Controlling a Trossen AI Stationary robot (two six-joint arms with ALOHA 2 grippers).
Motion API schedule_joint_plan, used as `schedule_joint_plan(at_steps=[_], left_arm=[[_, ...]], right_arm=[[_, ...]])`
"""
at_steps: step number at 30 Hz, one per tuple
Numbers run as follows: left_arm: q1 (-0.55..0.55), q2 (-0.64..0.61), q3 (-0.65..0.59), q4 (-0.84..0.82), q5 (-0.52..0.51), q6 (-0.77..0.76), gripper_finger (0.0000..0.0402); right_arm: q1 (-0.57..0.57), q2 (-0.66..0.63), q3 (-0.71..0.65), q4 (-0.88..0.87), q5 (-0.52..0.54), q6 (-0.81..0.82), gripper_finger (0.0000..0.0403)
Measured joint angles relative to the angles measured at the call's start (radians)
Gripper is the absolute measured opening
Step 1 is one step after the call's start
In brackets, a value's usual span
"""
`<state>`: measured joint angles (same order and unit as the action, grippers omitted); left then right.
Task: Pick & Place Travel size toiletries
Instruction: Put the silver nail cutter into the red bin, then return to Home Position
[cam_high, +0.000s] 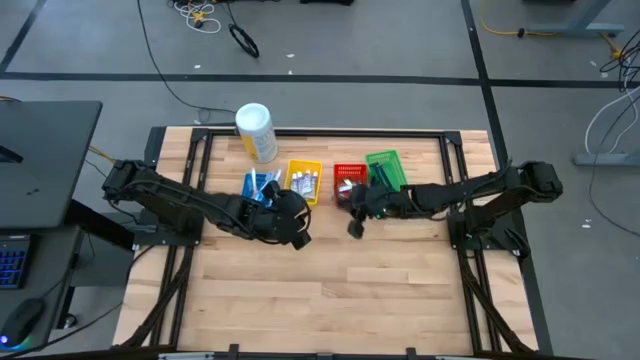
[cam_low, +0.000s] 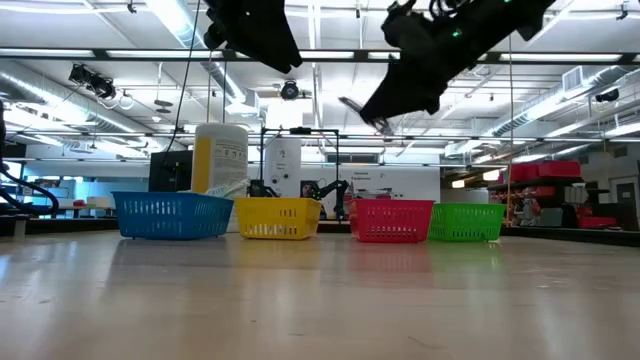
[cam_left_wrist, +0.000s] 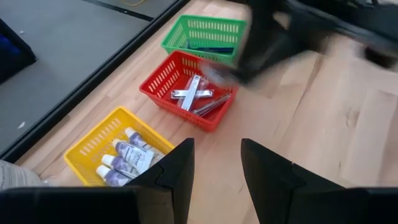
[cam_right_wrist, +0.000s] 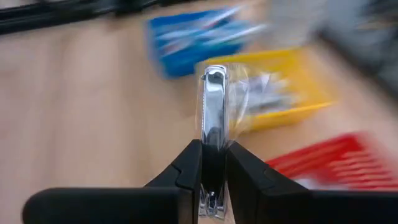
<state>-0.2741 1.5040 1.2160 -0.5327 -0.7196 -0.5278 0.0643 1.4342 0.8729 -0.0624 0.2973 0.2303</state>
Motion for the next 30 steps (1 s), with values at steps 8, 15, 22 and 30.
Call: schedule_joint_plan(at_steps=[8,15,22,30], left_arm=[[-0.005,0.0,0.0,0.002,-0.002,0.011,0.0138],[-0.004,0.0,0.0,0.022,-0.003,0.038,0.0138],[-0.004,0.001,0.0,0.026,-0.004,0.038,0.0138],[-0.018,-0.066,-0.001,0.006,-0.045,0.12,0.0138]], right_arm=[[-0.167,0.019,-0.044,-0.016,0.118,-0.012,0.0057],[-0.268,0.098,-0.089,0.001,-0.038,-0.034,0.0091],[-0.275,0.12,-0.084,0.051,-0.035,-0.04,0.0161],[-0.225,-0.042,-0.046,-0.055,-0.064,-0.092,0.0171]])
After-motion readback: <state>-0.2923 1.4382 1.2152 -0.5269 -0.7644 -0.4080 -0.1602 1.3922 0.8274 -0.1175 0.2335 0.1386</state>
